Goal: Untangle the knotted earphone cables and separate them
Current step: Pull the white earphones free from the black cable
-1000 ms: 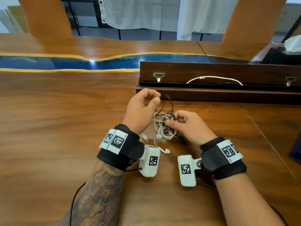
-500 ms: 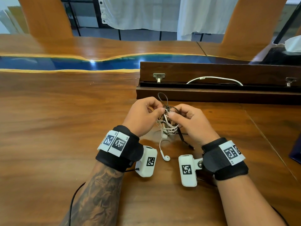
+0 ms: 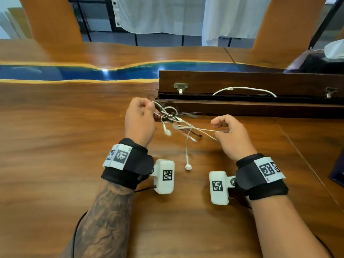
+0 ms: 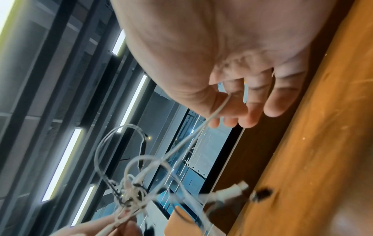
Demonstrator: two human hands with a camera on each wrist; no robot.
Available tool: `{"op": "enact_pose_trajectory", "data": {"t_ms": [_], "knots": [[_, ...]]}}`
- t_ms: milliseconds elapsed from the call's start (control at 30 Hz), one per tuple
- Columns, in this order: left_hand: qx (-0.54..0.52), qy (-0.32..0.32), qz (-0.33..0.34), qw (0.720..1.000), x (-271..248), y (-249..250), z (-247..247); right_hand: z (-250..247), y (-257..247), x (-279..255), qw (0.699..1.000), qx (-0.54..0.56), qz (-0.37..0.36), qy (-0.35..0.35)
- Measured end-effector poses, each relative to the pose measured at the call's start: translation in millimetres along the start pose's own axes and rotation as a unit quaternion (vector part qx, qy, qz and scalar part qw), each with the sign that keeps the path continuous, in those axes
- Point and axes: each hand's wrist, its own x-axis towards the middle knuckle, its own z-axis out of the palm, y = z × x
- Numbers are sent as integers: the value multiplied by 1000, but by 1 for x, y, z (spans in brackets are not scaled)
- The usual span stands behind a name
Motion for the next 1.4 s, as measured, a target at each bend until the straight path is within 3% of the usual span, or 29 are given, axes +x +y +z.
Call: {"op": "enact_pose_trajectory", "data": {"t_ms": [100, 167, 300, 400, 467, 600, 767, 900, 1100, 1233, 1400], "knots": [[-28, 24, -11, 999, 3, 0, -2, 1, -2, 1, 998, 48, 6, 39], [-32, 19, -17, 999, 2, 1, -2, 4, -10, -1, 985, 164, 33, 48], [6, 8, -23, 1000, 6, -6, -4, -2, -27, -5, 891, 440, 92, 54], [57, 21, -8, 998, 5, -7, -3, -2, -29, -6, 861, 498, 91, 52], [61, 33, -6, 998, 4, -6, -2, -2, -27, -8, 869, 484, 88, 58], [36, 28, -12, 999, 5, -6, -4, -4, -20, -9, 922, 371, 83, 66], [-24, -81, -43, 996, 0, -4, 2, 0, -21, -10, 969, 245, 38, -21], [-23, -133, -32, 990, -8, -2, 13, 9, -26, -11, 974, 223, -35, -2], [-41, -174, -30, 984, -18, 0, 24, 21, -27, -18, 971, 182, -82, -133], [-52, -198, -49, 978, -20, 4, 23, 21, -25, -15, 975, 178, -69, -115], [42, -240, -1, 970, -21, 1, 22, 20, -27, -15, 980, 168, -54, -86]]}}
